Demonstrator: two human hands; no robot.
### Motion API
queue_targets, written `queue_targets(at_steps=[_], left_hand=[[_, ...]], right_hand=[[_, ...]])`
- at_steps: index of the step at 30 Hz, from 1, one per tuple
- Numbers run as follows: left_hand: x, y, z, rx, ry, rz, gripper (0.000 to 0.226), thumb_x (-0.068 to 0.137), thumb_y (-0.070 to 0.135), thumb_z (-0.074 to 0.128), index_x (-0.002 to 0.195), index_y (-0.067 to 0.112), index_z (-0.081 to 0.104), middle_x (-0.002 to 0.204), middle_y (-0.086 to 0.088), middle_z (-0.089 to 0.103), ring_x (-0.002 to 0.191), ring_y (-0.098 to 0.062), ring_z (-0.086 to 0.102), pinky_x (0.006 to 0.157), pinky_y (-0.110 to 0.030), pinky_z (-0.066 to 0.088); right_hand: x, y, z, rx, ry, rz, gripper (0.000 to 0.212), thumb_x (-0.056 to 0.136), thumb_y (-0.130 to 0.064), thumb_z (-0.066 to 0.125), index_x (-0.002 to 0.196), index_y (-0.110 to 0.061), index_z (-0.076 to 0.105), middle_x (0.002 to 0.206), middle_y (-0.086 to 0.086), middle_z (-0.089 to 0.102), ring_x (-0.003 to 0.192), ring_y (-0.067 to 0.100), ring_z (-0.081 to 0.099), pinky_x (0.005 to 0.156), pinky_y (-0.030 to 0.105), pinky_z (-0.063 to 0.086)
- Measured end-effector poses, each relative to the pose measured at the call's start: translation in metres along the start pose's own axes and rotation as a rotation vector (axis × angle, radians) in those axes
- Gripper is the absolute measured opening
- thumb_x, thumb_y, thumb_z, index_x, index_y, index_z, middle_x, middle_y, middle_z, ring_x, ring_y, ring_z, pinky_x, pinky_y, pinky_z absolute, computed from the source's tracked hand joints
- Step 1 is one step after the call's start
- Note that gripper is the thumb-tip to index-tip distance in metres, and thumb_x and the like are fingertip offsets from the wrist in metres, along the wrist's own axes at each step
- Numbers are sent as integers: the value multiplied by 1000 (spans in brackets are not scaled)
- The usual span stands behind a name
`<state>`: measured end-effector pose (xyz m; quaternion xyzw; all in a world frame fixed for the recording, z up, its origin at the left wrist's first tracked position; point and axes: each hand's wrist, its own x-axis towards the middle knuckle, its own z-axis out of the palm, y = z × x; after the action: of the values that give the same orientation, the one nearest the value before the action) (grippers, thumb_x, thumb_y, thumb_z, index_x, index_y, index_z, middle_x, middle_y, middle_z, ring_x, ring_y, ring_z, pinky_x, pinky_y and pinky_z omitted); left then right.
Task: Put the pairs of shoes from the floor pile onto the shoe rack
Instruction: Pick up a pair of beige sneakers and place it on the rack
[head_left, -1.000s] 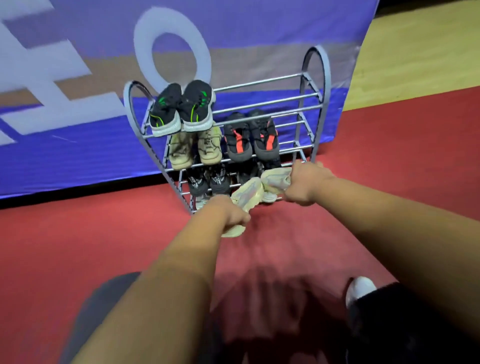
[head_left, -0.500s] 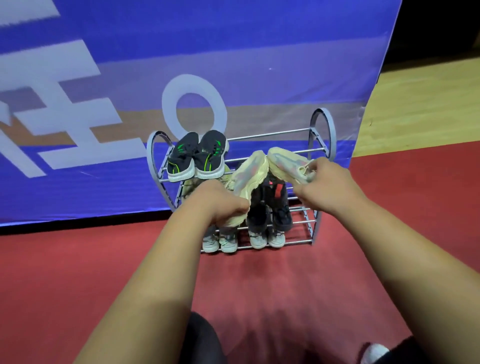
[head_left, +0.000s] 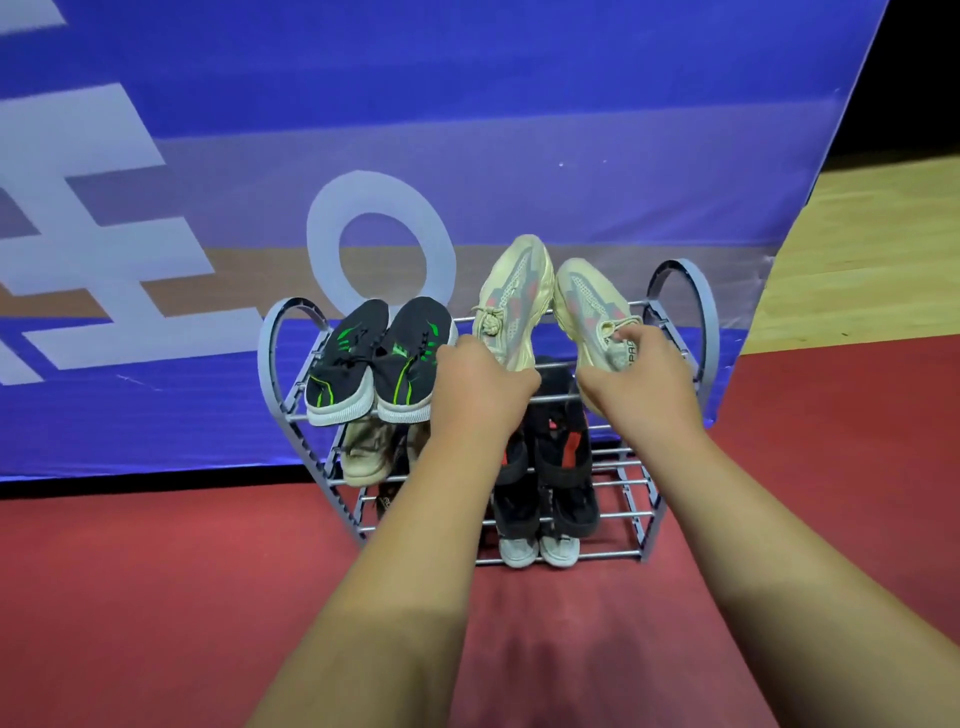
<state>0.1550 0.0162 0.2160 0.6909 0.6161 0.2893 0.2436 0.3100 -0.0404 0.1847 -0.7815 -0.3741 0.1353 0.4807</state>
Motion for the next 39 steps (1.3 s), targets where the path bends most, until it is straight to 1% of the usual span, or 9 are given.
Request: queue_targets(at_steps=[4, 10, 14, 17, 22, 28, 34, 36, 39], left_hand=[[16, -9, 21, -8, 71, -12, 55, 71, 40, 73, 111, 4, 59, 109, -10, 57, 89, -32, 59, 69, -36, 48], [30, -17, 44, 60, 147, -18, 56, 74, 51, 70, 109, 8, 62, 105, -10, 64, 88, -35, 68, 72, -43, 59], [33, -21, 56, 222, 181, 4, 64, 84, 58, 72, 122, 8, 59, 120, -11, 61, 102, -34, 67, 77, -41, 54], [33, -21, 61, 268, 201, -1, 69, 85, 60, 72, 128, 8, 56, 126, -12, 57, 107, -34, 66, 79, -42, 54], [35, -27, 56, 287, 229, -25, 72, 84, 63, 72, 128, 7, 59, 124, -12, 56, 108, -34, 65, 79, -43, 54], [36, -34, 55, 309, 167, 13, 80, 84, 72, 66, 130, 7, 56, 127, -10, 54, 114, -33, 63, 81, -45, 54], [31, -57, 52, 329, 224, 154, 71, 93, 74, 42, 126, 14, 57, 115, -8, 55, 101, -33, 63, 74, -42, 50], [28, -61, 53, 359, 228, 181, 70, 94, 72, 43, 131, 14, 53, 118, -7, 55, 104, -31, 61, 76, -41, 51], [27, -55, 38, 191, 58, 163, 57, 92, 58, 56, 132, 17, 53, 122, -4, 54, 109, -26, 57, 83, -36, 49]], right_hand=[[18, 6, 25, -43, -20, -43, 67, 74, -38, 76, 137, -25, 58, 128, 5, 60, 126, 33, 51, 89, 34, 43], [36, 12, 51, -183, -94, -119, 63, 78, -42, 75, 136, -23, 60, 123, 7, 60, 117, 35, 46, 86, 34, 34], [37, 20, 57, -200, -74, -114, 49, 81, -48, 73, 122, -21, 67, 112, 6, 60, 109, 34, 47, 82, 32, 31], [34, 18, 57, -212, -45, -111, 37, 80, -45, 74, 106, -21, 63, 104, 3, 54, 99, 27, 39, 81, 32, 31], [30, 20, 60, -234, -2, -79, 50, 80, -48, 68, 118, -16, 63, 115, 9, 57, 113, 33, 45, 79, 37, 37], [26, 23, 53, -193, -27, -89, 70, 83, -60, 75, 136, -17, 58, 128, 8, 53, 127, 34, 42, 89, 37, 38], [27, 37, 57, -205, 22, -151, 70, 87, -61, 70, 140, -17, 56, 135, 6, 55, 129, 32, 46, 104, 37, 36], [26, 37, 58, -173, 35, -152, 65, 87, -56, 71, 139, -19, 56, 136, 3, 55, 129, 29, 46, 102, 33, 34], [23, 25, 49, -97, -16, -80, 61, 88, -46, 72, 141, -21, 55, 139, 2, 52, 131, 25, 44, 108, 34, 35]])
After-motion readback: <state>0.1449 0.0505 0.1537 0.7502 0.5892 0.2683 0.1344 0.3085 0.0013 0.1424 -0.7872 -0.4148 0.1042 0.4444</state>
